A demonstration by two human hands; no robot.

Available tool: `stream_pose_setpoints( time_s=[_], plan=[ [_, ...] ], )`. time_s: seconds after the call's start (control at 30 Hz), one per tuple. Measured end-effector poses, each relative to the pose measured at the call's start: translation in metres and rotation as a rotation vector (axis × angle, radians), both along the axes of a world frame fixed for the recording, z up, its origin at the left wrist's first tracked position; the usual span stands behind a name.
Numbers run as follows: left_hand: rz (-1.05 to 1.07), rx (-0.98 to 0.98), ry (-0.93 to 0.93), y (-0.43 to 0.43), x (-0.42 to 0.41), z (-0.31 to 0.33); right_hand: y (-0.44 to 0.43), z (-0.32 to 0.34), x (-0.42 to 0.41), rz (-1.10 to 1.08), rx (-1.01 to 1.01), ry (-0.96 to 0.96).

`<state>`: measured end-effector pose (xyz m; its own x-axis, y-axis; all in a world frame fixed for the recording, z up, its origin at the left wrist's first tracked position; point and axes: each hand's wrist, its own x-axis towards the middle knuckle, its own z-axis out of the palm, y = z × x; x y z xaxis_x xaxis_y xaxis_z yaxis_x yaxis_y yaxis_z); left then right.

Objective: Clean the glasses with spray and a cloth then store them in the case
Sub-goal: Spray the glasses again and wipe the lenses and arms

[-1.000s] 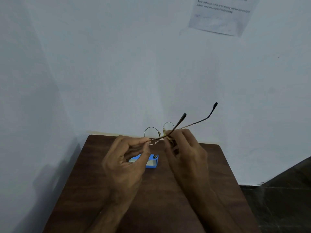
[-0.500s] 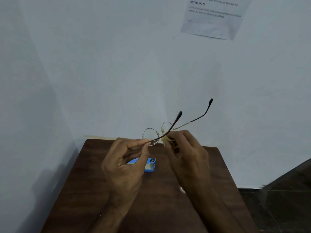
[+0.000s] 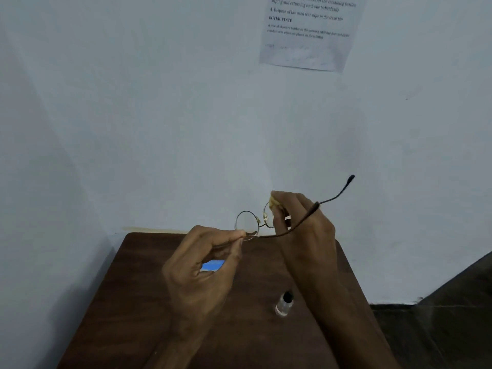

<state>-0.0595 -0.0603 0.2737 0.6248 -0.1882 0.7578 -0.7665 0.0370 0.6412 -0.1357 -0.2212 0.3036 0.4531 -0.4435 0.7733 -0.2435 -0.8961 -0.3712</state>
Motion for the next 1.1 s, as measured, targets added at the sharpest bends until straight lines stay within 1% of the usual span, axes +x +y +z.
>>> stream_pose_setpoints(
  time_s=[0.07,0.13,0.27,0.4,0.5,0.57,0.67,0.8,0.9,0.97,1.1],
  plan=[
    [0.006,0.003,-0.024,-0.005,-0.004,0.004,0.005,-0.002,-0.003,0.066,-0.055,0.016],
    [0.012,0.009,-0.013,-0.008,-0.005,0.000,0.002,0.000,-0.009,0.075,-0.082,0.013],
    [0.033,0.021,0.017,-0.017,-0.012,-0.004,-0.020,0.003,-0.015,-0.010,-0.023,0.010],
    [0.053,-0.045,0.009,-0.026,-0.023,0.006,-0.012,0.000,-0.023,-0.072,-0.085,0.055],
    [0.062,-0.040,0.006,-0.031,-0.027,0.005,-0.013,0.003,-0.029,-0.107,-0.001,0.010],
    [0.076,-0.056,0.035,-0.036,-0.033,0.005,-0.011,0.003,-0.031,-0.059,0.032,-0.021],
    [0.095,-0.096,0.084,-0.041,-0.040,0.008,-0.006,0.003,-0.036,-0.014,0.007,-0.014],
    [0.091,-0.100,0.105,-0.046,-0.049,0.010,-0.014,0.001,-0.044,0.019,0.110,-0.045],
    [0.108,-0.116,0.113,-0.048,-0.056,0.011,-0.004,-0.006,-0.049,0.169,0.074,-0.088],
    [0.118,-0.107,0.107,-0.047,-0.058,0.010,-0.002,-0.006,-0.052,0.223,0.069,-0.101],
    [0.091,-0.054,0.071,-0.042,-0.061,0.005,-0.007,-0.002,-0.056,0.130,0.147,-0.136]
  ],
)
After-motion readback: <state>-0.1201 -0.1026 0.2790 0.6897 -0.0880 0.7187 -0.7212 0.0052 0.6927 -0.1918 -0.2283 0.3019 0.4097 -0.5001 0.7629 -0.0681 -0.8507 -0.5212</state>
